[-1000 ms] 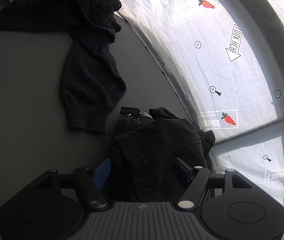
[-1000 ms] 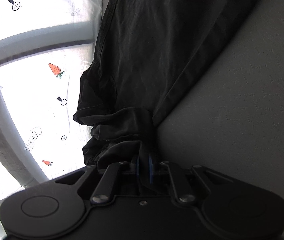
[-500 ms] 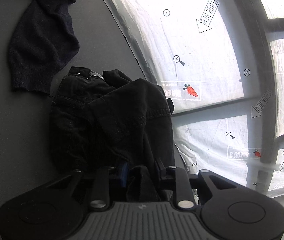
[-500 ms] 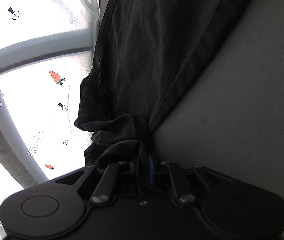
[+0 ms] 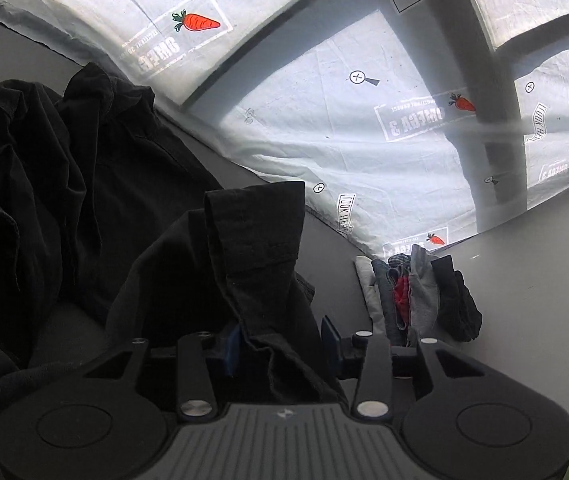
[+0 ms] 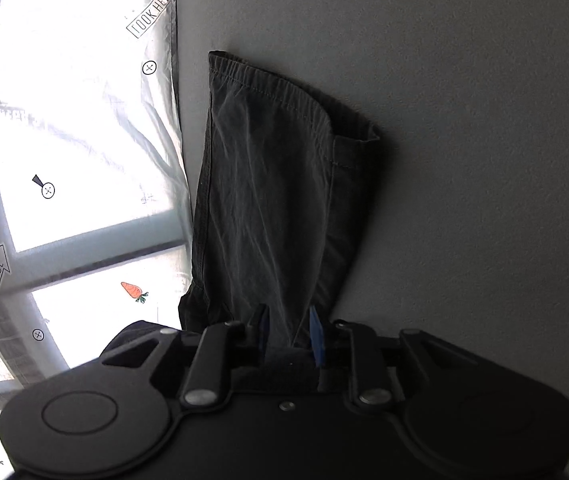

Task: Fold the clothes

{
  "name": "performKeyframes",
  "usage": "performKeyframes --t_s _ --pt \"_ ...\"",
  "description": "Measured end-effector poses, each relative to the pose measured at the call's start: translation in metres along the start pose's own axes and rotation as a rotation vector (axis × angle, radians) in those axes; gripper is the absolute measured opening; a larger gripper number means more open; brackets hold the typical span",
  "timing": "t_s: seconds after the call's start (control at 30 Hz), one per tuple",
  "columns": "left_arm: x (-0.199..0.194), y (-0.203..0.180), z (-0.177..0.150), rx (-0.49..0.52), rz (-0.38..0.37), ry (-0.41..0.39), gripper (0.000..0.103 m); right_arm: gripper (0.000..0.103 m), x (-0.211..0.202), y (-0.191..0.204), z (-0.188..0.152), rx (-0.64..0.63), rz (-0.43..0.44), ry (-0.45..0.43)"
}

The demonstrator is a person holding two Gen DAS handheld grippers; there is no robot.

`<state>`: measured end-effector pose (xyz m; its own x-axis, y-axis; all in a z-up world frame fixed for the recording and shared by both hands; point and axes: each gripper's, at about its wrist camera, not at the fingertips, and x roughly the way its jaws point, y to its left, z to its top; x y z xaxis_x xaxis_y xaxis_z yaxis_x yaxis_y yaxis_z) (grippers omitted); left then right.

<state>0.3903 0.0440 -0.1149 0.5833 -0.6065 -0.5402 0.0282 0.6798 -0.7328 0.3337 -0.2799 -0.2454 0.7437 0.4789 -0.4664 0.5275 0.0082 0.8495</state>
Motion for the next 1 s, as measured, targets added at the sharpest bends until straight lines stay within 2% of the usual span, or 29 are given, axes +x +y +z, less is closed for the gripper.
performKeyframes --t_s 0.07,0.1,0.17,0.23,0.33,0.43,0.5,0.57,0.63,0.73,0.77,0.8,0.83,0.9,1.0 --pt "0.006 -0.001 -0.007 0.004 -0.021 0.021 0.061 0.037 -0.017 0.004 0.012 0.002 0.039 -0.053" --pt "0.005 0.001 -0.008 -0.009 -0.037 0.012 0.065 0.042 -0.024 0.006 0.016 0.0 0.057 -0.071" --pt "0.0 0.008 -0.006 -0.054 -0.069 -0.024 0.075 0.044 -0.033 0.011 0.019 -0.013 0.097 -0.081" --pt "-0.004 0.015 -0.003 -0.105 -0.072 -0.044 0.075 0.052 -0.036 0.02 0.018 -0.048 0.133 -0.074" --pt "-0.011 0.02 -0.003 -0.127 -0.067 -0.06 0.075 0.053 -0.027 0.039 0.009 -0.117 0.171 -0.017" --pt "-0.015 0.023 -0.006 -0.161 -0.101 -0.066 0.073 0.056 -0.009 0.049 -0.004 -0.137 0.198 0.062" --pt "-0.018 0.025 -0.008 -0.193 -0.135 -0.067 0.061 0.059 0.001 0.055 -0.013 -0.166 0.2 0.115" --pt "-0.015 0.027 -0.01 -0.221 -0.161 -0.047 0.038 0.061 0.01 0.059 -0.023 -0.194 0.198 0.171" --pt "-0.011 0.03 -0.013 -0.244 -0.174 -0.026 0.021 0.065 0.02 0.059 -0.031 -0.19 0.2 0.223" --pt "-0.004 0.034 -0.02 -0.286 -0.191 0.001 0.021 0.067 0.026 0.058 -0.037 -0.19 0.191 0.254" --pt "-0.003 0.035 -0.022 -0.292 -0.19 0.008 0.02 0.065 0.027 0.058 -0.038 -0.19 0.191 0.257" --pt "-0.001 0.035 -0.023 -0.294 -0.184 0.012 0.019 0.059 0.027 0.056 -0.039 -0.19 0.196 0.257" --pt "0.0 0.035 -0.025 -0.293 -0.178 0.017 0.019 0.042 0.027 0.056 -0.04 -0.195 0.204 0.255" --pt "0.0 0.035 -0.026 -0.284 -0.16 0.025 0.019 0.016 0.024 0.057 -0.041 -0.226 0.196 0.233" --pt "-0.009 0.031 -0.023 -0.234 -0.142 0.012 0.02 0.008 0.018 0.059 -0.035 -0.245 0.197 0.179"
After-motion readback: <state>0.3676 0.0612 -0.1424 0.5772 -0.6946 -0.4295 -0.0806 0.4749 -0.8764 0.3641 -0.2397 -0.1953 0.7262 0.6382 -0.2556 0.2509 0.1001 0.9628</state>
